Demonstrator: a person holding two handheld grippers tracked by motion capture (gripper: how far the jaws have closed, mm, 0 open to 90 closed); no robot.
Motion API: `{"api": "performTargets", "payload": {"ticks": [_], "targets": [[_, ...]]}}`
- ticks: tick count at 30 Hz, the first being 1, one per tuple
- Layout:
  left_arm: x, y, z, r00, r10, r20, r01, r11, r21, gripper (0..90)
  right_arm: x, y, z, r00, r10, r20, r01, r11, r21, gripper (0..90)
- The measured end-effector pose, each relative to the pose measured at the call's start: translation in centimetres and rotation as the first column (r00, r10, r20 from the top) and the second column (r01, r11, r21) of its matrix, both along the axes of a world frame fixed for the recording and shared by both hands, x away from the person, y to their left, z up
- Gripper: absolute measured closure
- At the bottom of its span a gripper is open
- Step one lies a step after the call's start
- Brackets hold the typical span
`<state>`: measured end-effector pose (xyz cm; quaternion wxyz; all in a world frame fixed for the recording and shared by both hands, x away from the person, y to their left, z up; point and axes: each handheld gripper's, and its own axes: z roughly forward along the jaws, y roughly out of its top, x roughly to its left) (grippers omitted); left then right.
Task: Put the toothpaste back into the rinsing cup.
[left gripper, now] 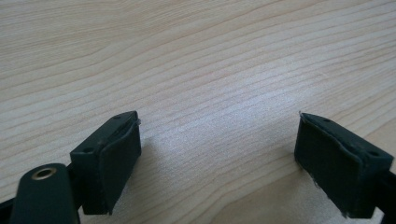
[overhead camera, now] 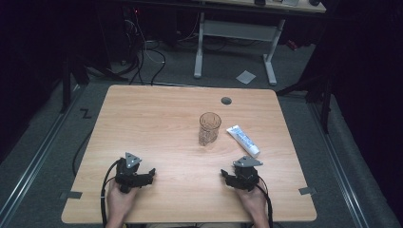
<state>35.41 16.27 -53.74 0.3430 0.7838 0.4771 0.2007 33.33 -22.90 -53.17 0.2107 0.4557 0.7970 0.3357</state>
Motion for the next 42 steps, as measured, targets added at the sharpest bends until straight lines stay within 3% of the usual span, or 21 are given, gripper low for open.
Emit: {"api": "performTargets", "payload": {"ticks": [30, 42], "targets": [[0.04, -0.02, 0.0, 1.0, 0.0, 0.001, 0.0, 1.0, 0.001, 14.9, 0.13, -0.14, -0.03, 0.9999, -0.012, -0.008, 0.012, 1.0, 0.006, 34.5], [0.05, -0.02, 0.0, 1.0, 0.0, 0.0, 0.0, 1.0, 0.001, 15.0, 0.2, -0.5, 0.04, 0.998, -0.061, -0.016, 0.061, 0.997, 0.044, 39.4]]}}
